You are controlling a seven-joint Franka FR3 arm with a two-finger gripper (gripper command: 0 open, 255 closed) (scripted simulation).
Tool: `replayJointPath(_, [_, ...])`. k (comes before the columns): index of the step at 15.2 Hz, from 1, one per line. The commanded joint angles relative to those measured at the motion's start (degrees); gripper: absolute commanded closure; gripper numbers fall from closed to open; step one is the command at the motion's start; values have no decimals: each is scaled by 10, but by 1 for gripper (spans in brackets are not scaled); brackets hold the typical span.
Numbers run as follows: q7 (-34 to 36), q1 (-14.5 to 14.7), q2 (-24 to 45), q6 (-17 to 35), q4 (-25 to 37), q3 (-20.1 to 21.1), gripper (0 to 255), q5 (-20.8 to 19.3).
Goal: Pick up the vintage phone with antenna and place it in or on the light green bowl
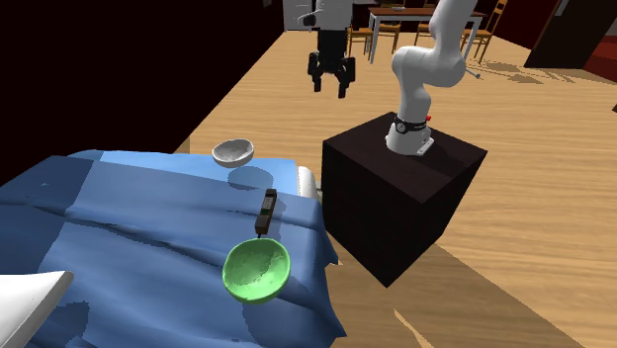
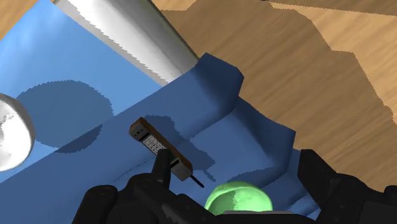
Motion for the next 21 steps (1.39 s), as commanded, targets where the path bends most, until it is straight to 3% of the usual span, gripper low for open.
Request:
replayJointPath(1, [-39, 6, 42, 36, 4, -15, 0, -1])
replayJointPath(12, [-244, 35, 290, 190, 77, -55, 0, 55])
replayJointPath(21, [-394, 13, 500, 257, 204, -23, 0, 114])
